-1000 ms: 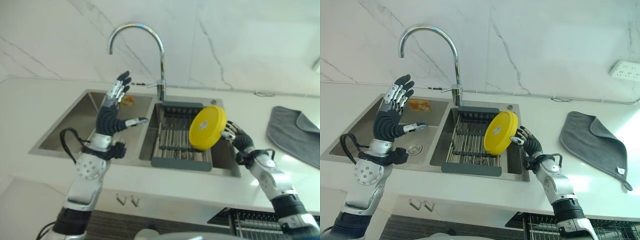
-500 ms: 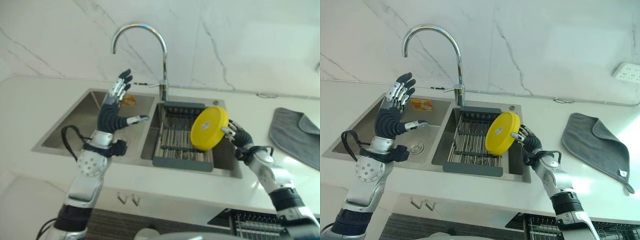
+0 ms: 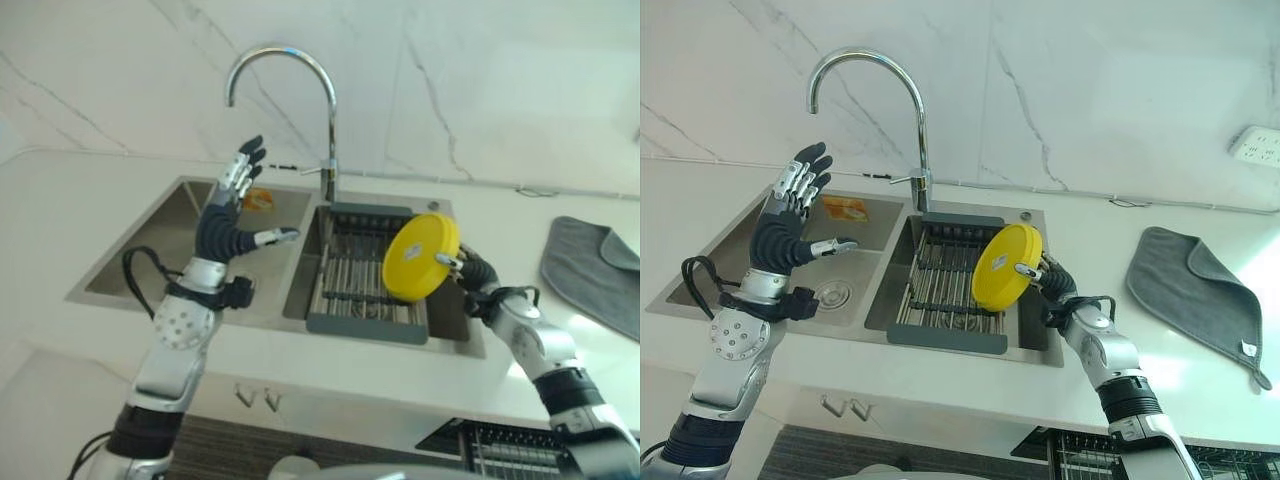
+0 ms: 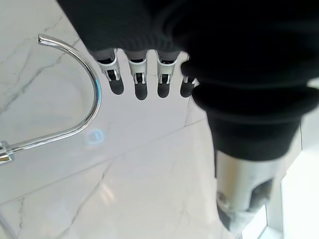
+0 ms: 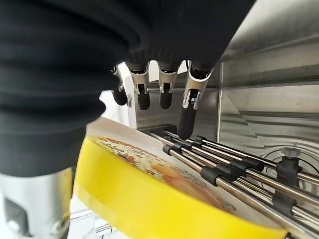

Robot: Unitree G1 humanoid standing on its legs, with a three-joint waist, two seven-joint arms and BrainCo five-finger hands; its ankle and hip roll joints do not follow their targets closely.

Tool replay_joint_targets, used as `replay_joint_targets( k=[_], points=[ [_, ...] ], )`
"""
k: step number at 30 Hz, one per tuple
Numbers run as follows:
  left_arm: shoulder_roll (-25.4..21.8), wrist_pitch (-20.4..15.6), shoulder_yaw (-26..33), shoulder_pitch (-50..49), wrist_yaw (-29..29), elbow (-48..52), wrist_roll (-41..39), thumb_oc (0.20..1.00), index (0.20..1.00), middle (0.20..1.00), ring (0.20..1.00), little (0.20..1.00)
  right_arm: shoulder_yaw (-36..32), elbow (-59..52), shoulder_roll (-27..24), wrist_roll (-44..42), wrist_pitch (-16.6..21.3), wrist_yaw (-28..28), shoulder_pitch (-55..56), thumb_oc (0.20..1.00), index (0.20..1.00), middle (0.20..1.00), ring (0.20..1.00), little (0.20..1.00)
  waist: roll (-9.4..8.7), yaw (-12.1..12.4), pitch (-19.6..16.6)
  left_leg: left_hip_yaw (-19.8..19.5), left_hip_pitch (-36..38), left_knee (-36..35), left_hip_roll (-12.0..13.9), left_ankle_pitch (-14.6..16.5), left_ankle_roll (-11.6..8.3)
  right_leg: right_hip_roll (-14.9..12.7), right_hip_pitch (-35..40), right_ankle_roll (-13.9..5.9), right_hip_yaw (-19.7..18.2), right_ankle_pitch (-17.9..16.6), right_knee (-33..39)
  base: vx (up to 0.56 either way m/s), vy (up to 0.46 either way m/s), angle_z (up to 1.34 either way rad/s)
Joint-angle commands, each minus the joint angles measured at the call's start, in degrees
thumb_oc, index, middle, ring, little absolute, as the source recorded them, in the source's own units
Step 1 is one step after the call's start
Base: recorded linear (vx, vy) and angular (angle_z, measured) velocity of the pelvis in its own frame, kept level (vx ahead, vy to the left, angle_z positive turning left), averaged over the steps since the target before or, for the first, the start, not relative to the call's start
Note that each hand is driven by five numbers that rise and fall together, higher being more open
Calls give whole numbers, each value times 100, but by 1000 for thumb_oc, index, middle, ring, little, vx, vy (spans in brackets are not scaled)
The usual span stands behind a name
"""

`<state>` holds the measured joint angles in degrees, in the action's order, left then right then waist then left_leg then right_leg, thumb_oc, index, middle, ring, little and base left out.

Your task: Place the dishes in the dishwasher.

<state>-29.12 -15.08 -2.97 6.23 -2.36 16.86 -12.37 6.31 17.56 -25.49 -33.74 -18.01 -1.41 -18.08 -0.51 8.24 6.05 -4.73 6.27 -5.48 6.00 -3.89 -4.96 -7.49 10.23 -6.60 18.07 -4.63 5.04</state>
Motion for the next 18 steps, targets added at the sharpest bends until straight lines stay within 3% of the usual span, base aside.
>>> replay_joint_targets(
  k=[1, 18],
  points=[
    [-256, -117, -246, 530, -162, -72, -63, 1000, 1000, 1000, 1000, 1000, 154, 95, -286, 131, 150, 61, -823, 1000, 1000, 1000, 1000, 1000, -183, 121, -40, 613, 430, 48, 150, 838, -85, -268, 245, -216, 138, 651, -4, 0, 0, 0],
    [-276, -30, -314, 618, -218, -108, -125, 1000, 1000, 1000, 1000, 1000, 285, 283, -319, 126, -102, 335, -1162, 1000, 1000, 1000, 1000, 1000, -212, 191, -25, 558, 420, 48, 128, 829, -82, -263, 256, -210, 163, 652, -4, -5, 4, 2]
  ],
)
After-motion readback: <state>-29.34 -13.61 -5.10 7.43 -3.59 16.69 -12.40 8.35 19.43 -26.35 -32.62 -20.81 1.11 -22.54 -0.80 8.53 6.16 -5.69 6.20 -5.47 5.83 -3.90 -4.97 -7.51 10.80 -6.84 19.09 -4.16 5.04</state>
